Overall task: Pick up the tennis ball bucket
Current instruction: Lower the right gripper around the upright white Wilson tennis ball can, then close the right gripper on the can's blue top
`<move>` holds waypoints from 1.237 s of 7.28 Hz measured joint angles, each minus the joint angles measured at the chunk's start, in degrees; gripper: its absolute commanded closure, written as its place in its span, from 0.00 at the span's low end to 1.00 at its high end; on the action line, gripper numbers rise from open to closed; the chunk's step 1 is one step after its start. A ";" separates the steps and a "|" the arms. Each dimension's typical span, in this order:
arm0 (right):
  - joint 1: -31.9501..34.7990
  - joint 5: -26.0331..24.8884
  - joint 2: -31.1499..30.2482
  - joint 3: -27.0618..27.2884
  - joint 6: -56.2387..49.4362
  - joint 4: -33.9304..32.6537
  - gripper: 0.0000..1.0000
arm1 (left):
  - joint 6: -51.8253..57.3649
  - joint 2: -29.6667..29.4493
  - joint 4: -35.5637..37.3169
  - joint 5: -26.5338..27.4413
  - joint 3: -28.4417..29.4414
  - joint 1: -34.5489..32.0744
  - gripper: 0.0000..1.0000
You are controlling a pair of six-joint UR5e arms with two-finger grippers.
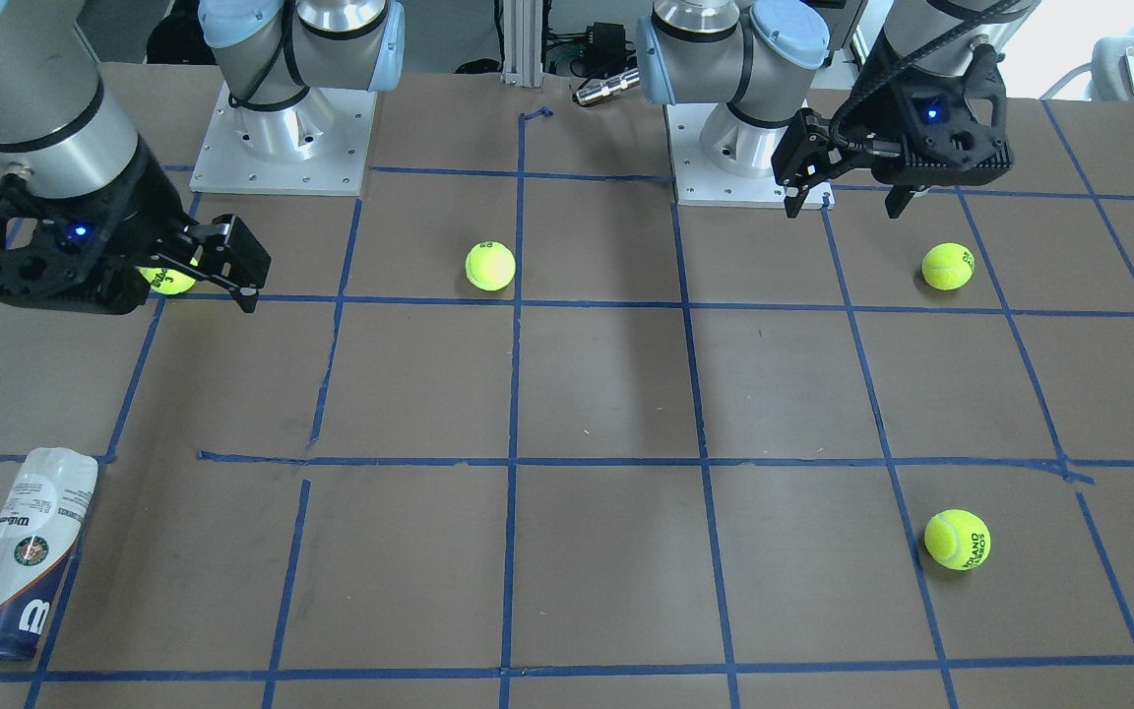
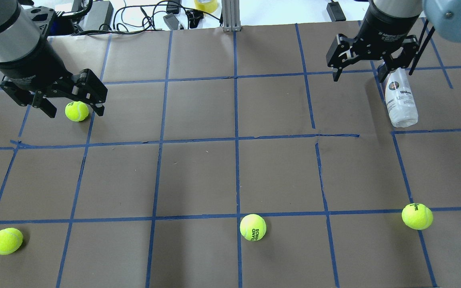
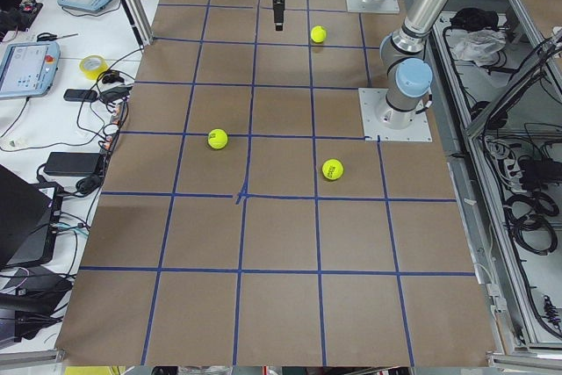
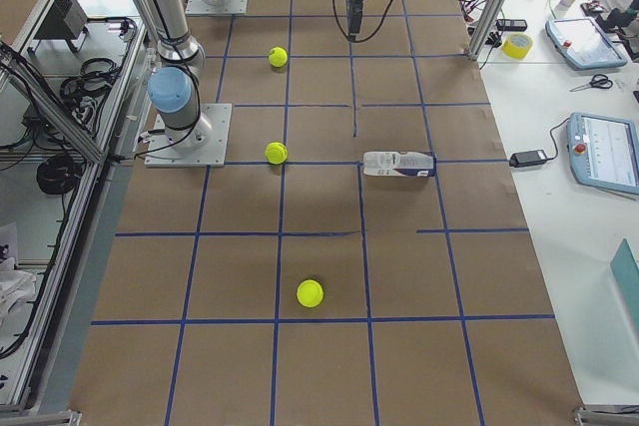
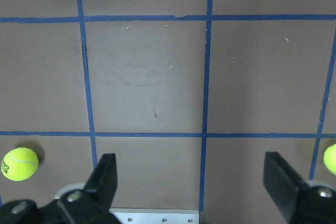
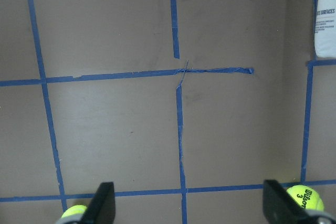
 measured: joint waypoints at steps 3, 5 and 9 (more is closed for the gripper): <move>-5.61 -5.99 6.10 -4.20 -3.41 -3.86 0.00 | 0.01 0.00 0.00 0.13 0.00 0.24 0.00; -9.75 -7.09 12.62 -4.97 -6.03 -10.04 0.00 | 0.01 0.00 0.00 0.09 0.00 0.19 0.00; -15.90 -6.61 24.76 -5.82 -13.00 -22.30 0.00 | 0.01 0.00 0.00 0.04 0.00 0.10 0.00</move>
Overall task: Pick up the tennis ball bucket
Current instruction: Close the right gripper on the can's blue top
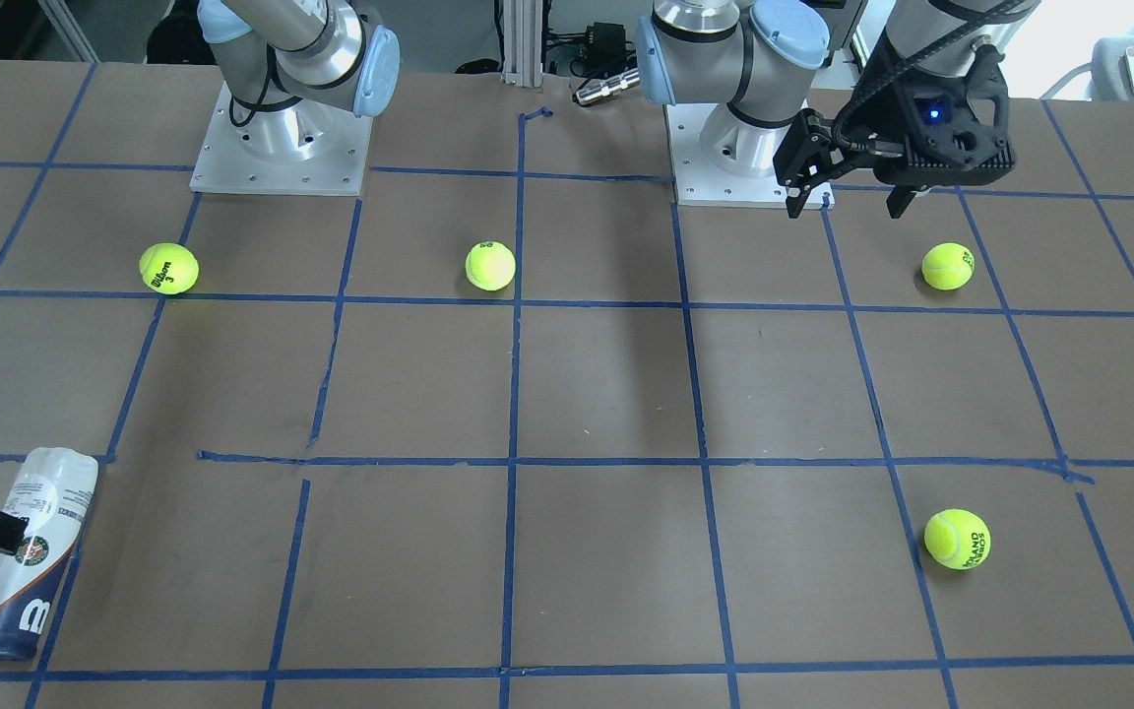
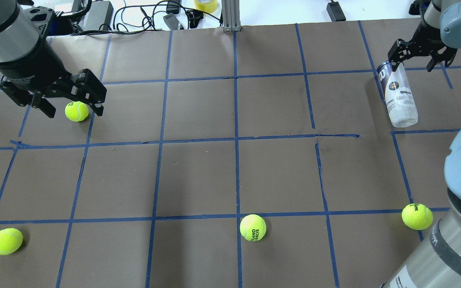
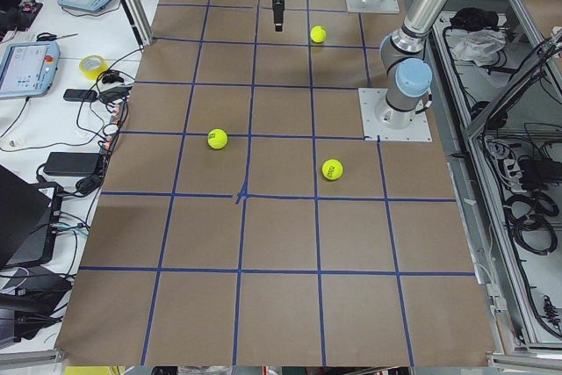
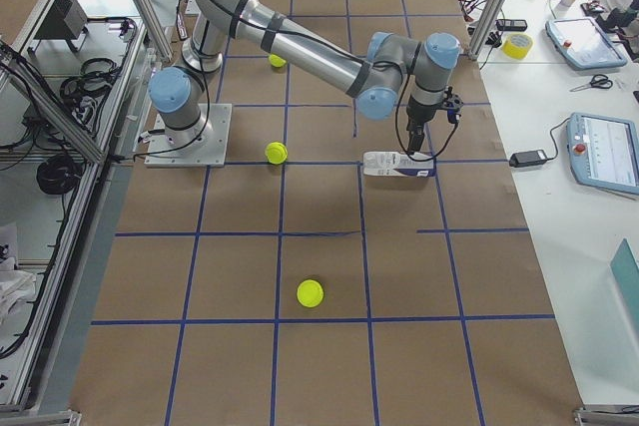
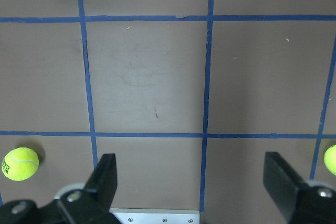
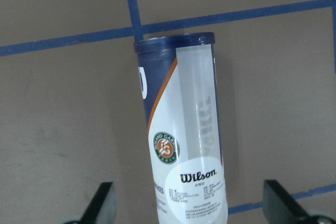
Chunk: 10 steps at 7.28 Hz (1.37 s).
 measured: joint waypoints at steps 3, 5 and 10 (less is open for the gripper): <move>-0.52 1.68 4.37 0.14 -0.58 -4.62 0.00 | 0.00 0.00 0.06 0.00 0.00 0.12 0.00; -0.57 1.86 6.22 0.86 -1.61 -5.13 0.00 | 0.00 0.00 0.08 0.03 0.00 0.18 0.00; -0.87 1.80 7.73 2.51 -6.94 -5.22 0.00 | 0.01 0.00 0.08 0.05 0.00 0.27 0.00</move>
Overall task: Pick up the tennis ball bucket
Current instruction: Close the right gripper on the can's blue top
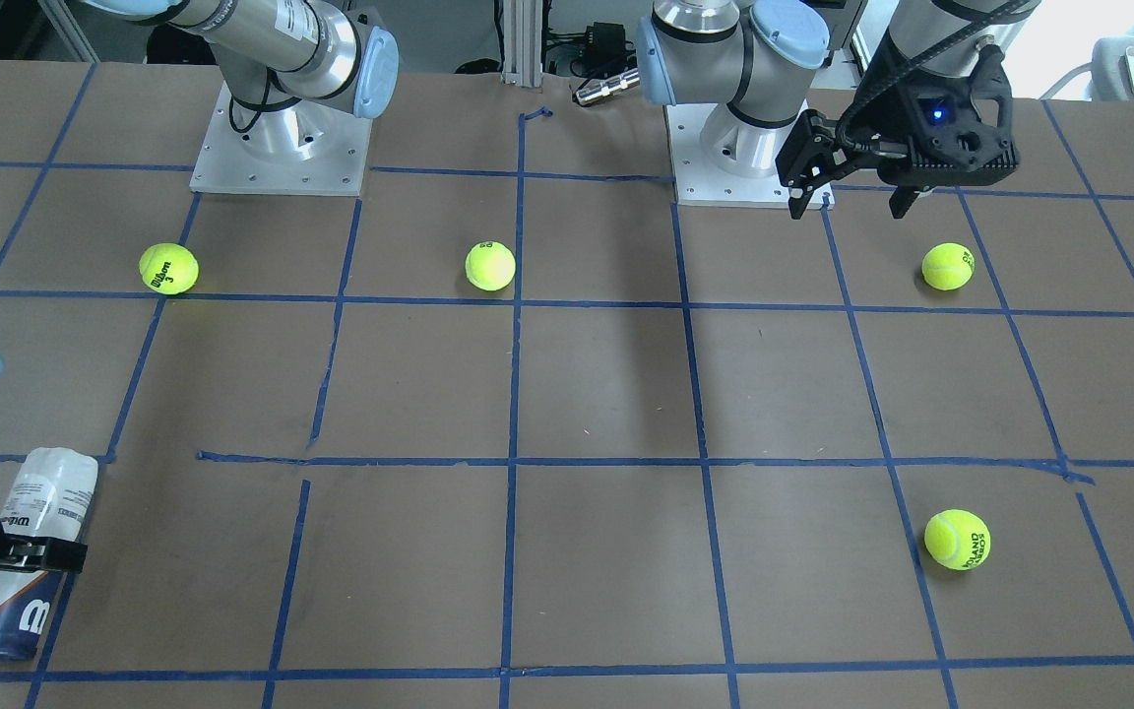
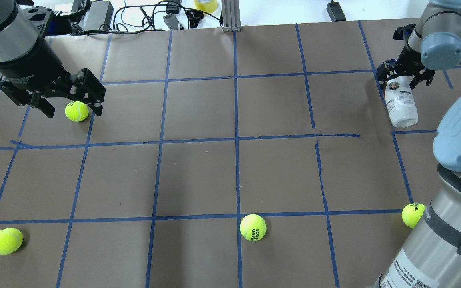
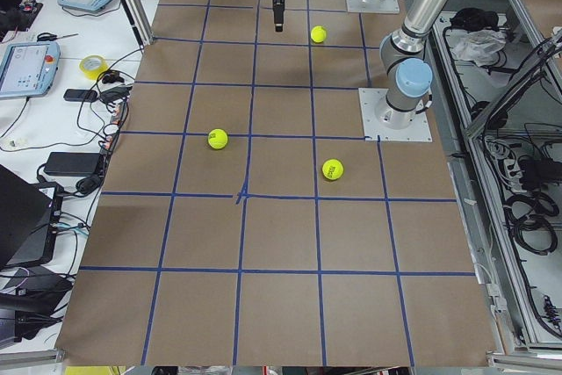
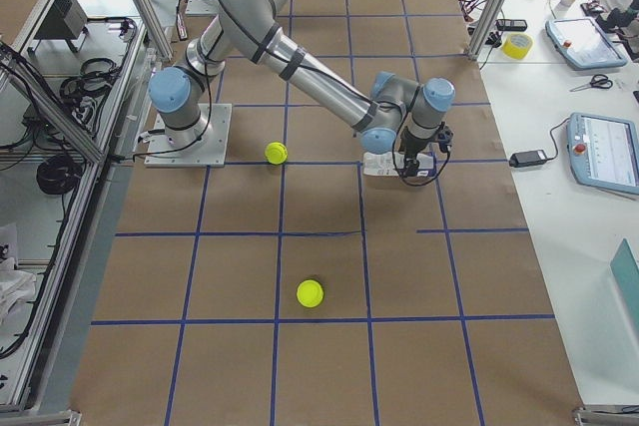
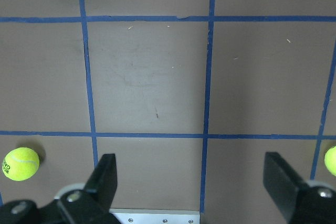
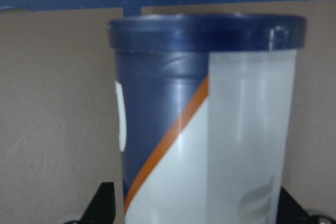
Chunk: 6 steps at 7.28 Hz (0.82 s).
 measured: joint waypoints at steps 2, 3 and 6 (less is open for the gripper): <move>-0.31 0.00 0.06 0.15 -0.39 -0.09 0.00 | 0.03 0.00 -0.03 0.06 0.00 0.01 0.00; -0.35 0.00 0.10 0.17 -0.46 -0.11 0.00 | 0.03 0.00 -0.03 0.06 0.00 0.03 0.00; -0.38 0.01 0.24 0.17 -0.54 -0.13 0.00 | 0.06 0.00 -0.06 0.09 0.00 0.06 0.00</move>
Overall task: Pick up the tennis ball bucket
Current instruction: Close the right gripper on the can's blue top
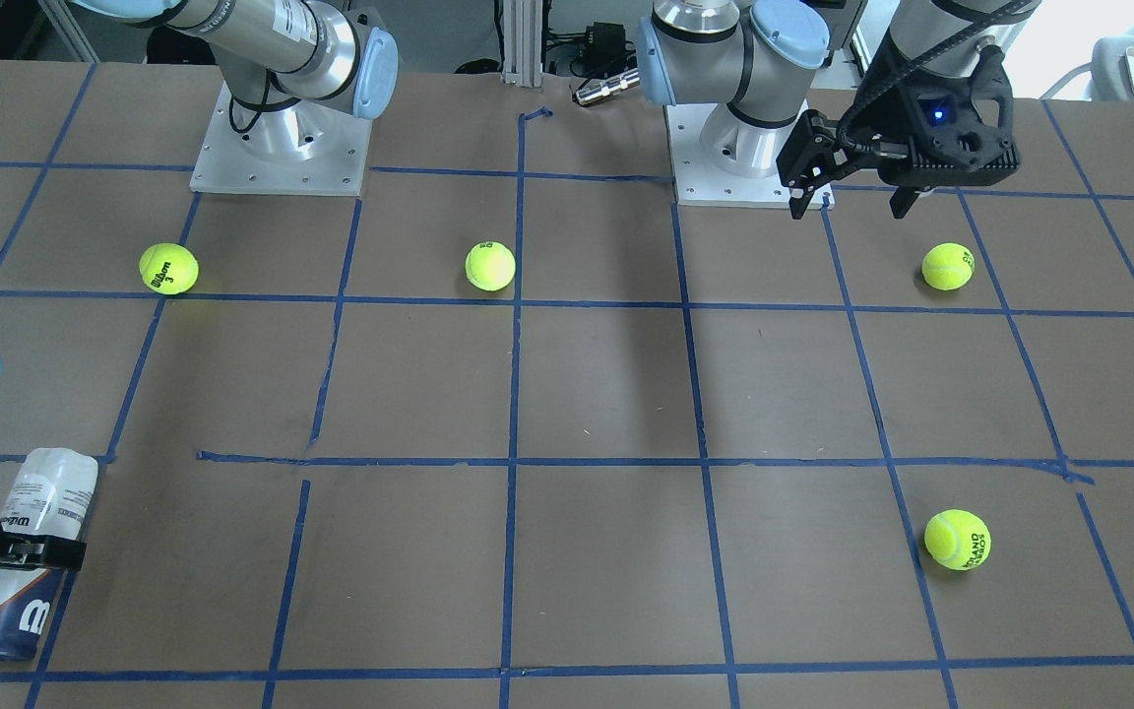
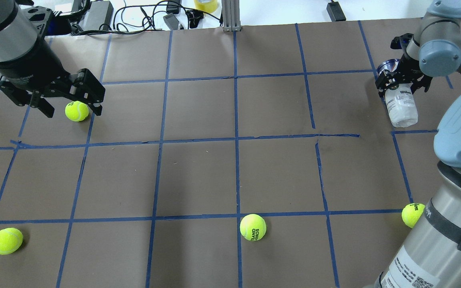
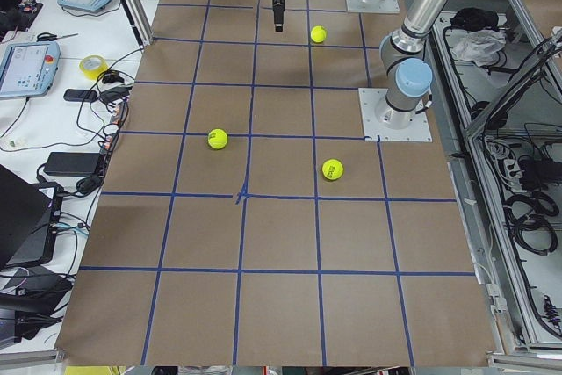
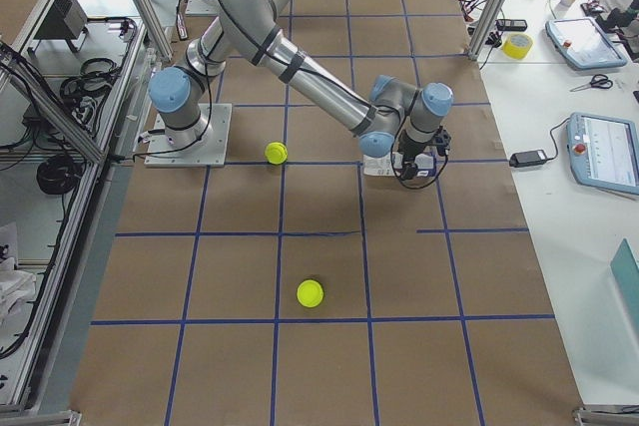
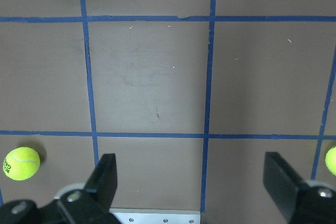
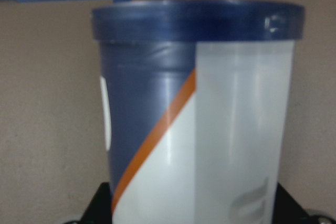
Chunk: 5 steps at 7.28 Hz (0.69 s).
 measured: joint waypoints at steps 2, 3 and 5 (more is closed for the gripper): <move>0.00 0.06 0.13 0.09 -0.12 0.04 0.17 | -0.03 0.00 0.06 -0.06 0.00 -0.07 0.00; 0.00 0.09 0.16 0.09 -0.82 0.02 0.17 | -0.05 0.00 0.06 -0.09 0.00 -0.07 0.00; 0.00 0.15 0.18 0.09 -2.27 0.02 0.18 | -0.06 0.00 0.07 -0.11 0.00 -0.02 0.00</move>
